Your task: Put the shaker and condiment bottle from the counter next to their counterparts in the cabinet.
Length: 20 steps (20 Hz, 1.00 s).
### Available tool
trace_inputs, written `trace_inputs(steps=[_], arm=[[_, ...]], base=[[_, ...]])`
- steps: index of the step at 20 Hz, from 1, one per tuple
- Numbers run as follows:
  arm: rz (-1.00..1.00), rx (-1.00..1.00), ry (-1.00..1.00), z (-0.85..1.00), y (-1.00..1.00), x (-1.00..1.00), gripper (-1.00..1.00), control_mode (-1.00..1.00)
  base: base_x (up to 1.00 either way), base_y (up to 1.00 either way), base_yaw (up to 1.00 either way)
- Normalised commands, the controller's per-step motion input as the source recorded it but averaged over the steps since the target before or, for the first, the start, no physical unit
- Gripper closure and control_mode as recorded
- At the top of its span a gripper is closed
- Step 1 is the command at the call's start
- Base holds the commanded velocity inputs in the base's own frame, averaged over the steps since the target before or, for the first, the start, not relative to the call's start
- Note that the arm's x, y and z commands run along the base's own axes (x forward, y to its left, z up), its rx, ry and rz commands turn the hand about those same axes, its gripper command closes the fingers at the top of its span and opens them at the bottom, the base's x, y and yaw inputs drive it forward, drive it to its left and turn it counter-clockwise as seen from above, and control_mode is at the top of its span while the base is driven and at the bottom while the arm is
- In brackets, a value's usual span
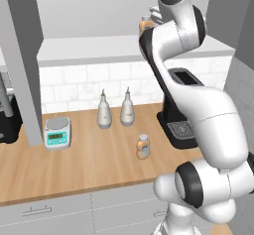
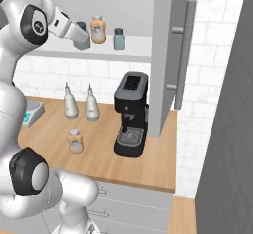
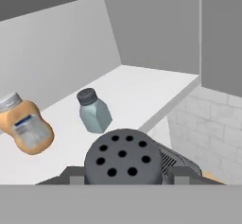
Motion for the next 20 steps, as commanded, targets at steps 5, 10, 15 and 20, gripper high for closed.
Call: trace_inputs(steps=[5, 10, 15, 20], arm=[[0.0, -0.03, 0.0, -0.09, -0.15, 0.27, 1.0, -1.0], [0.0, -0.06, 0.0, -0.21, -0.02, 0.33, 1.0, -1.0], [0.02, -0.01, 0.0, -0.03, -0.21, 0.36, 1.0, -1.0], [0.01, -0.07, 0.0, -0.26, 0.0, 0.29, 1.0, -1.0]], base=[[0.0, 0.0, 0.0], [0.0, 0.0, 0.0], [0.0, 0.0, 0.0], [0.0, 0.0, 0.0]])
